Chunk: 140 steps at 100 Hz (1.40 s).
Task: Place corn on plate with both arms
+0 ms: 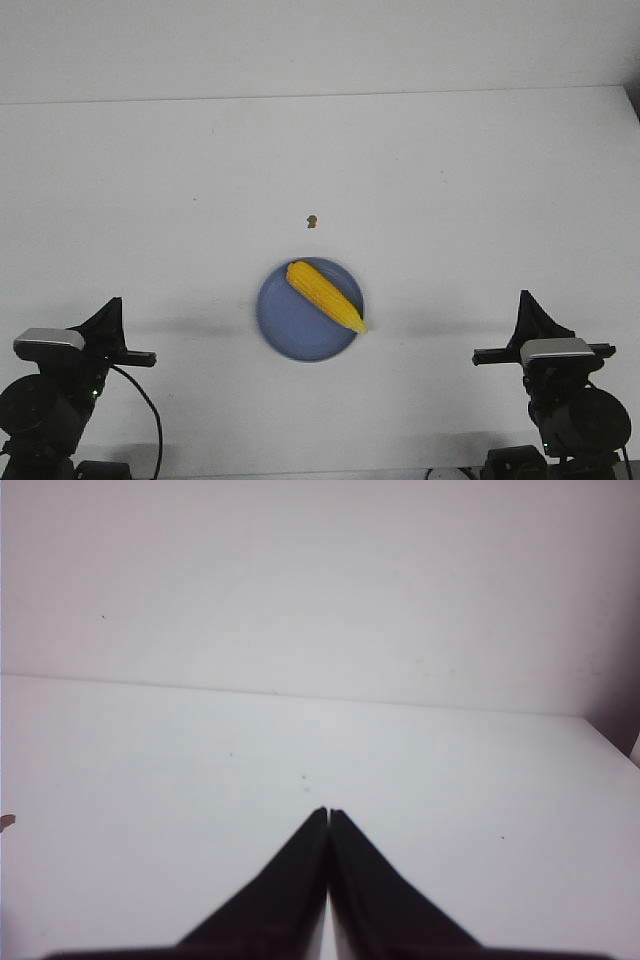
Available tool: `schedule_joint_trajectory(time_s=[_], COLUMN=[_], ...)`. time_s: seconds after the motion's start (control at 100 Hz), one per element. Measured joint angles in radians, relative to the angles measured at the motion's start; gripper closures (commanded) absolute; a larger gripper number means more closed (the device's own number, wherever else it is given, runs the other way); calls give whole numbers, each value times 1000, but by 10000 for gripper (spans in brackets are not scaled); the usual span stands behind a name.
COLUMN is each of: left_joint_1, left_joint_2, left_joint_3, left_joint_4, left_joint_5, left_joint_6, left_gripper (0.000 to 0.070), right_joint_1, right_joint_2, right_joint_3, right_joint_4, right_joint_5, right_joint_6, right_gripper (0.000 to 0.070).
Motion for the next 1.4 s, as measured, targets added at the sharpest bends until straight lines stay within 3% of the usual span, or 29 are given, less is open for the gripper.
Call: schedule_joint_trajectory(time_s=[0.31, 0.61, 1.0, 1.4], left_joint_1=[3, 18, 18, 18], left_joint_2=[-45, -236, -345, -346], left_joint_3=[-24, -337, -543, -543], left_joint_4=[77, 332, 412, 448], left_joint_5=[-34, -34, -14, -6], left_joint_6=[3, 3, 0, -1], left_gripper=[688, 688, 688, 688], right_joint_1=[0, 0, 0, 0], right_joint_2=[0, 0, 0, 0], right_joint_3=[0, 0, 0, 0], right_joint_4=[0, 0, 0, 0], right_joint_5=[0, 0, 0, 0], right_joint_6=[0, 0, 0, 0], right_gripper=[693, 693, 693, 693])
